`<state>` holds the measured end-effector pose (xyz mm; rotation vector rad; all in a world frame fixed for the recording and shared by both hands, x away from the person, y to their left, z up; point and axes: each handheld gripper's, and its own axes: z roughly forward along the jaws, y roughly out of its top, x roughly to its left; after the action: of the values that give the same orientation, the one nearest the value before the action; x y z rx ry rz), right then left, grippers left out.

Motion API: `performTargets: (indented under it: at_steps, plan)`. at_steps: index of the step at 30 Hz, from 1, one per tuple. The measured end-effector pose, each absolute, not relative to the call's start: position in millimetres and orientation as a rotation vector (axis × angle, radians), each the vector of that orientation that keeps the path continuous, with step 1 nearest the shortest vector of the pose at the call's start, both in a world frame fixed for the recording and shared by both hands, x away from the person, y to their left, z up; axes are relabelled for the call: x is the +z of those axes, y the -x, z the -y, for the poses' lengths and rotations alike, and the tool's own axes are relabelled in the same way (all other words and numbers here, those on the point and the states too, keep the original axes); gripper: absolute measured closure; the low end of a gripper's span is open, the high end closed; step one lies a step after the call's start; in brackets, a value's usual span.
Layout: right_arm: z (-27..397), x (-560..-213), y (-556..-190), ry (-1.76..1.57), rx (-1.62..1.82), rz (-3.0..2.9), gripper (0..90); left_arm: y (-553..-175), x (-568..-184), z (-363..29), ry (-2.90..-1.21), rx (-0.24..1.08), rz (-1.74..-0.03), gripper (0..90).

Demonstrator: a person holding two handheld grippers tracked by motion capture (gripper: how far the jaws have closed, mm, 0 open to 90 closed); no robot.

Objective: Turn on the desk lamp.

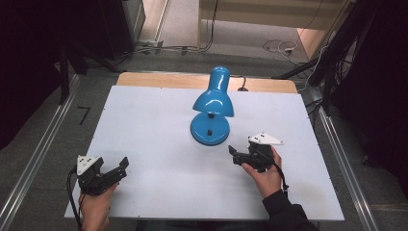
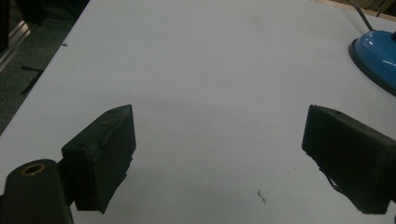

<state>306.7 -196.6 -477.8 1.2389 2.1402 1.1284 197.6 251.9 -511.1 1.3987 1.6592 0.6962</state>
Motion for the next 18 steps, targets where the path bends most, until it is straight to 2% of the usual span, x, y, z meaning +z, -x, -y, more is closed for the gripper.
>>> performTargets:
  at_steps: [18]
  plan:
    - [178.8,-477.1,-313.0,-1.229,1.144,-2.151,15.1,-197.5,-511.1,-252.3,-1.393,0.694,-1.660,10.3]
